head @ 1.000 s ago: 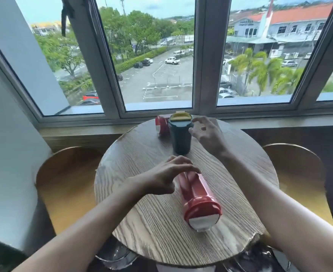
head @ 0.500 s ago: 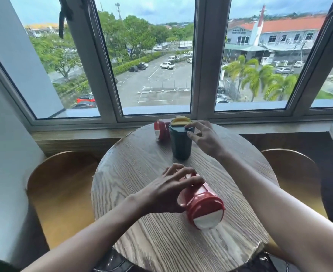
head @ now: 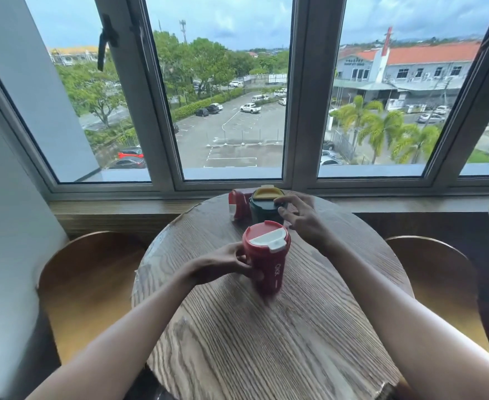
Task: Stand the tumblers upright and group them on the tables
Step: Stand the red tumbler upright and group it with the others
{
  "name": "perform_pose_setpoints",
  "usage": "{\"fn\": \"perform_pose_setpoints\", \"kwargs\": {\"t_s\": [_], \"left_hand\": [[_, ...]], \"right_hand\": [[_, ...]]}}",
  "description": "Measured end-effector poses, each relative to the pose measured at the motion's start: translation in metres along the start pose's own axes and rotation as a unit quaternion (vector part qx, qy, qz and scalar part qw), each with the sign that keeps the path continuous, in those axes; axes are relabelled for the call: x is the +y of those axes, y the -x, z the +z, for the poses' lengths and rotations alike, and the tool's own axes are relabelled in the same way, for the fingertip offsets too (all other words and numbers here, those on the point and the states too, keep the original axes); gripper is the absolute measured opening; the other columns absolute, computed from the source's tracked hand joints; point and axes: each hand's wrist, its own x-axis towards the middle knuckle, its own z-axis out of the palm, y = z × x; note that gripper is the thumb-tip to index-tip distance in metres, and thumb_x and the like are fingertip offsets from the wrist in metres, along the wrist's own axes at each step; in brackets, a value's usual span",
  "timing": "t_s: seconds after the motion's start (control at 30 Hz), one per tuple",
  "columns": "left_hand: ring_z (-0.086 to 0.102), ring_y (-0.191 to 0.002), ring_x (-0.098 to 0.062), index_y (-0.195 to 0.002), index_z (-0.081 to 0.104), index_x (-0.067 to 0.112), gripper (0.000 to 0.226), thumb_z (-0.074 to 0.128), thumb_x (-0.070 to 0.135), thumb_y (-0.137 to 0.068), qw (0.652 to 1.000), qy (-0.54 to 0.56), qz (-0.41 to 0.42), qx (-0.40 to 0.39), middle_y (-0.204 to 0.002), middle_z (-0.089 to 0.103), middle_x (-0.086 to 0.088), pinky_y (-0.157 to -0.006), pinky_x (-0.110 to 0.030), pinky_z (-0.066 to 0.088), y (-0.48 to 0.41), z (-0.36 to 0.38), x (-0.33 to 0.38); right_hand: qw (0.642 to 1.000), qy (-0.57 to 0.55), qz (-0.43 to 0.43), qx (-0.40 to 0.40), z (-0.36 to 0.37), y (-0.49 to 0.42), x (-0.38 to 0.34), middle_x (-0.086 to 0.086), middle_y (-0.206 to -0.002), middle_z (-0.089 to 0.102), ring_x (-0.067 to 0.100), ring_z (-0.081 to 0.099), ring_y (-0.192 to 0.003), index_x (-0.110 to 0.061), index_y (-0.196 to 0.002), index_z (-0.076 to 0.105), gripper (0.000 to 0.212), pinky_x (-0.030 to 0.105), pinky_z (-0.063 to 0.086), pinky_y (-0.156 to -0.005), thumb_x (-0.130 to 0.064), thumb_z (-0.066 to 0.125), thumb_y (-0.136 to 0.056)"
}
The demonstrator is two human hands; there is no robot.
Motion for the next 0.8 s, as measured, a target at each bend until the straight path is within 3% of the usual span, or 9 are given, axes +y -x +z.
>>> {"fn": "perform_pose_setpoints", "kwargs": {"t_s": [0.1, 0.17, 0.27, 0.37, 0.43, 0.57, 0.63, 0.73, 0.8], "left_hand": [[0.057, -0.124, -0.011, -0.138, 0.05, 0.019, 0.064, 0.074, 0.002, -0.081, 1.0, 0.015, -0.003, 0.0, -0.132, 0.064, 0.002, -0.104, -0.024, 0.043, 0.0, 0.003, -0.003], [0.059, -0.12, -0.011, -0.138, 0.047, 0.024, 0.067, 0.07, -0.005, -0.082, 0.999, 0.036, 0.005, -0.001, -0.131, 0.064, 0.003, -0.1, -0.024, 0.047, 0.003, 0.003, -0.01], [0.056, -0.11, -0.018, -0.137, 0.044, 0.019, 0.066, 0.061, -0.008, -0.079, 0.997, 0.031, 0.023, 0.062, -0.128, 0.059, -0.015, -0.086, -0.022, 0.052, 0.002, -0.003, -0.023], [0.058, -0.102, -0.024, -0.118, 0.052, 0.014, 0.046, 0.056, -0.009, -0.079, 0.977, -0.005, 0.025, 0.212, -0.114, 0.061, -0.016, -0.075, -0.02, 0.052, -0.009, -0.011, -0.025], [0.062, -0.101, -0.023, -0.114, 0.056, 0.013, 0.042, 0.057, -0.008, -0.077, 0.963, -0.006, 0.038, 0.268, -0.109, 0.065, -0.009, -0.075, -0.021, 0.052, -0.018, -0.013, -0.02], [0.061, -0.102, -0.014, -0.123, 0.054, 0.012, 0.042, 0.062, -0.003, -0.084, 0.95, -0.001, 0.062, 0.306, -0.106, 0.064, 0.002, -0.079, -0.02, 0.051, -0.033, -0.01, -0.006], [0.059, -0.1, -0.008, -0.128, 0.051, 0.013, 0.047, 0.065, 0.001, -0.085, 0.957, 0.007, 0.066, 0.284, -0.106, 0.062, 0.006, -0.08, -0.02, 0.051, -0.04, -0.01, -0.001], [0.058, -0.099, -0.002, -0.136, 0.047, 0.017, 0.055, 0.063, -0.003, -0.087, 0.965, 0.032, 0.061, 0.251, -0.111, 0.061, 0.007, -0.075, -0.015, 0.052, -0.049, -0.011, -0.001], [0.06, -0.102, -0.005, -0.14, 0.044, 0.019, 0.06, 0.066, 0.001, -0.087, 0.97, 0.037, 0.062, 0.233, -0.118, 0.061, 0.004, -0.075, -0.016, 0.053, -0.053, -0.013, -0.004]], "right_hand": [[0.999, -0.042, 0.01, 0.005, 0.002, 0.003, 0.004, 0.0, -0.126, 0.036, 0.025, 0.05, -0.119, -0.024, -0.11, 0.066, 0.018, 0.049, 0.049, -0.102, -0.016, 0.057, -0.096], [0.998, -0.067, 0.021, -0.005, 0.001, 0.008, 0.006, -0.001, -0.13, 0.038, 0.028, 0.053, -0.119, -0.031, -0.124, 0.061, 0.031, 0.051, 0.05, -0.101, -0.018, 0.056, -0.096], [0.992, -0.12, 0.033, 0.01, 0.004, 0.028, 0.016, -0.001, -0.133, 0.043, 0.025, 0.055, -0.115, -0.039, -0.142, 0.041, 0.051, 0.044, 0.052, -0.095, -0.019, 0.055, -0.097], [0.984, -0.163, 0.053, 0.035, 0.01, 0.056, 0.026, -0.001, -0.132, 0.056, 0.018, 0.059, -0.116, -0.032, -0.136, 0.048, 0.043, 0.034, 0.05, -0.092, -0.034, 0.056, -0.094], [0.981, -0.18, 0.068, 0.037, 0.015, 0.069, 0.03, -0.001, -0.124, 0.067, 0.019, 0.063, -0.114, -0.028, -0.124, 0.061, 0.036, 0.036, 0.051, -0.093, -0.042, 0.054, -0.092], [0.97, -0.232, 0.062, -0.024, 0.018, 0.09, 0.031, -0.005, -0.127, 0.067, 0.011, 0.06, -0.12, -0.03, -0.128, 0.06, 0.076, 0.039, 0.046, -0.099, -0.079, 0.056, -0.07], [0.973, -0.213, 0.054, -0.07, 0.02, 0.097, 0.03, -0.005, -0.133, 0.063, 0.008, 0.058, -0.123, -0.034, -0.136, 0.052, 0.081, 0.032, 0.047, -0.1, -0.072, 0.068, -0.066], [0.976, -0.189, 0.058, -0.094, 0.026, 0.1, 0.032, -0.002, -0.131, 0.062, 0.009, 0.064, -0.116, -0.044, -0.134, 0.047, 0.085, 0.025, 0.052, -0.093, -0.04, 0.088, -0.06], [0.98, -0.166, 0.053, -0.098, 0.031, 0.098, 0.034, -0.002, -0.127, 0.061, 0.009, 0.065, -0.113, -0.047, -0.13, 0.044, 0.087, 0.024, 0.053, -0.091, -0.022, 0.091, -0.062]]}}
